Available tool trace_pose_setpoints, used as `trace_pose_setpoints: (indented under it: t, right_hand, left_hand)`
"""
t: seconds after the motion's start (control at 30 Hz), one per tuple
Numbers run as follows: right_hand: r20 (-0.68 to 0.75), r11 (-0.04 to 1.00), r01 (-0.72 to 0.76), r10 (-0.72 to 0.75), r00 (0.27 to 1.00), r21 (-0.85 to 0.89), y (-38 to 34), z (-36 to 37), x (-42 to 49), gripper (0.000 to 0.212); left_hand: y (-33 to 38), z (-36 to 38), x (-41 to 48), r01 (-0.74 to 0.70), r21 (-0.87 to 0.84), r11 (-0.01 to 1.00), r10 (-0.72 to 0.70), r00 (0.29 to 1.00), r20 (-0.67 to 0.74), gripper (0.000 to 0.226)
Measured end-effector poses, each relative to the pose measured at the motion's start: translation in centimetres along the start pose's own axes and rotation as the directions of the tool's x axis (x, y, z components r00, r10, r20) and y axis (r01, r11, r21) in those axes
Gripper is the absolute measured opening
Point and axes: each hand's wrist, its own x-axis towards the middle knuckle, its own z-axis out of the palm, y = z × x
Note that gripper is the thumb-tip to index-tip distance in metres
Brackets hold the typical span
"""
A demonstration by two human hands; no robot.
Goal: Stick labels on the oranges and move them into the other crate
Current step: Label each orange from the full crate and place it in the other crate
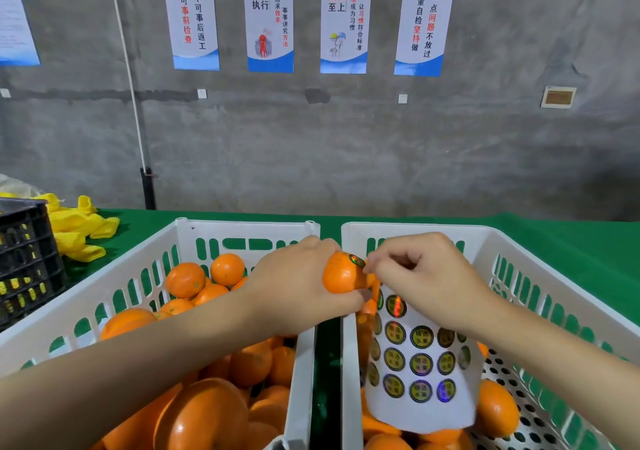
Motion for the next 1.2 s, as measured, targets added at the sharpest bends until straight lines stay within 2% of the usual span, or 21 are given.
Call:
trace_pose_setpoints:
  t: [0.1,0.27,0.33,0.4,0.43,0.47,0.5,0.53,0.6,0.63,0.7,0.8,0.9,0.97,1.07,1.13,1.2]
  right_hand:
    - [-0.097,0.988,-0.013,0.029,0.995,0.155,-0.3,-0.6,0.4,0.031]
    - [-0.162,0.938,-0.003,0.063,0.985,0.347,-0.6,-1.6,0.9,0.026]
    - [-0.159,0.921,-0.015,0.083,0.984,0.389,-0.7,-1.6,0.9,0.023]
    - [-0.157,0.906,-0.030,0.106,0.982,0.422,-0.8,-1.4,0.9,0.017]
    - [-0.158,0.901,-0.039,0.119,0.980,0.433,-0.8,-1.4,1.0,0.016]
    - [-0.161,0.900,-0.048,0.130,0.978,0.434,-0.8,-1.3,1.0,0.017]
    - [-0.167,0.903,-0.055,0.138,0.976,0.426,-0.8,-1.2,1.0,0.017]
    - [-0.177,0.906,-0.063,0.149,0.973,0.419,-0.8,-1.1,1.1,0.017]
    - [-0.199,0.903,-0.083,0.182,0.963,0.422,-0.7,-0.9,1.1,0.019]
    - [-0.206,0.898,-0.092,0.197,0.958,0.430,-0.7,-0.8,1.1,0.021]
    - [-0.212,0.900,-0.099,0.205,0.955,0.424,-0.6,-0.7,1.1,0.020]
    - [-0.209,0.921,-0.106,0.195,0.958,0.374,-0.3,-0.6,1.1,0.018]
    - [-0.245,0.947,-0.132,0.207,0.947,0.291,-0.1,-0.6,1.0,0.016]
    - [-0.305,0.968,-0.136,0.198,0.932,0.213,0.2,-0.7,1.0,0.018]
    - [-0.392,0.994,-0.106,0.090,0.916,-0.020,0.7,-1.0,0.9,0.010]
    - [-0.409,0.982,-0.064,-0.016,0.912,-0.181,0.8,-0.9,0.8,0.012]
    - [-0.399,0.949,0.015,-0.147,0.905,-0.315,0.6,-0.9,0.7,0.012]
  left_hand:
    - [-0.2,0.0,0.0,-0.065,-0.018,0.998,0.065,0.998,0.010,0.067]
    - [0.1,0.2,-0.1,-0.188,-0.237,0.953,0.214,0.972,0.092,0.069]
    - [0.3,0.1,-0.3,-0.237,-0.234,0.943,0.267,0.958,0.103,0.059]
    - [0.3,0.1,-0.4,-0.275,-0.214,0.937,0.296,0.952,0.072,0.040]
    - [0.4,0.2,-0.4,-0.262,-0.233,0.937,0.283,0.957,0.061,0.034]
    - [0.7,0.3,-0.4,-0.211,-0.323,0.923,0.245,0.967,0.067,0.032]
    - [1.2,0.1,-0.4,-0.109,-0.488,0.866,0.177,0.980,0.095,0.035]
    - [1.7,0.0,-0.2,0.008,-0.658,0.753,0.112,0.984,0.141,0.036]
    - [2.5,-0.7,0.1,0.157,-0.840,0.519,0.053,0.975,0.215,0.036]
    - [2.5,-1.0,0.3,0.170,-0.870,0.464,0.064,0.973,0.224,0.037]
    - [2.3,-1.4,0.4,0.177,-0.878,0.445,0.117,0.960,0.253,0.037]
    - [2.1,-1.8,0.1,0.251,-0.825,0.506,0.182,0.904,0.387,0.043]
    - [2.2,-1.8,-0.3,0.262,-0.794,0.549,0.222,0.870,0.441,0.023]
    - [2.4,-1.6,-0.2,0.218,-0.810,0.544,0.186,0.910,0.370,0.013]
    - [2.3,-1.6,0.2,0.180,-0.849,0.497,0.001,0.978,0.207,0.018]
    - [2.0,-1.6,0.5,0.127,-0.821,0.556,-0.078,0.992,0.100,0.024]
    - [1.8,-1.3,0.5,0.097,-0.779,0.619,-0.095,0.994,0.048,0.027]
